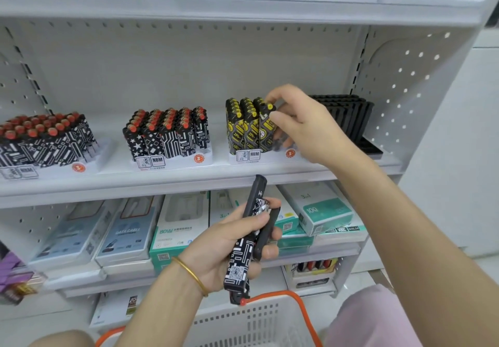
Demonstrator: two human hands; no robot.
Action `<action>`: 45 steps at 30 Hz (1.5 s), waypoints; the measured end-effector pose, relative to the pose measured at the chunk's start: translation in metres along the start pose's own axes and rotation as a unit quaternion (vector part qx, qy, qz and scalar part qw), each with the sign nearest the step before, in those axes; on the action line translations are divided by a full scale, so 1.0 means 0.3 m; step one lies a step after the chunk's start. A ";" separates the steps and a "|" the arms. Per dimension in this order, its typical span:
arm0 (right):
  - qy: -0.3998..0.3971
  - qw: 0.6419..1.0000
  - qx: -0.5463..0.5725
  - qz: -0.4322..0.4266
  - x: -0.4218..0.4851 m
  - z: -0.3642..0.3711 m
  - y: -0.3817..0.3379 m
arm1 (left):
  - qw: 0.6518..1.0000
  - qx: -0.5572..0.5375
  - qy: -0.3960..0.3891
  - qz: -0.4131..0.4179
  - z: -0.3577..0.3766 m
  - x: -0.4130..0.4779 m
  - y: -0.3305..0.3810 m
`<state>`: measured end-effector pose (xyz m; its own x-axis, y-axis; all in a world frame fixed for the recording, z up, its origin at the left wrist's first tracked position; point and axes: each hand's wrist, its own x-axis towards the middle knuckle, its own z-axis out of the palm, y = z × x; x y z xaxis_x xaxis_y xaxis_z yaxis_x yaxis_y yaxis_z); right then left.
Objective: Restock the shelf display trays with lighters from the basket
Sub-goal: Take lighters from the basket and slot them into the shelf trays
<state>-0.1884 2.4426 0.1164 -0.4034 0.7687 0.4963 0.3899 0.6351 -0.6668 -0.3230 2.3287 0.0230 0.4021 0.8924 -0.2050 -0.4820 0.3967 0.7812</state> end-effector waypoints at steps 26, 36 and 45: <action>0.057 0.995 -0.070 -0.038 -0.011 0.021 0.007 | 0.999 0.023 0.023 0.017 0.022 -0.037 0.042; 0.101 0.961 -0.247 -0.070 -0.053 0.065 0.014 | 0.999 0.028 0.013 0.021 0.040 -0.031 0.047; -0.080 0.993 0.045 0.070 -0.249 -0.067 -0.037 | 0.995 0.074 -0.060 -0.003 0.096 0.012 0.044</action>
<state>-0.1459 2.3797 0.0980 -0.4793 0.8225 0.3060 0.3787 0.5084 -0.7733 -0.3054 2.3308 0.0495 0.4985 0.8548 -0.1446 -0.3636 0.3576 0.8602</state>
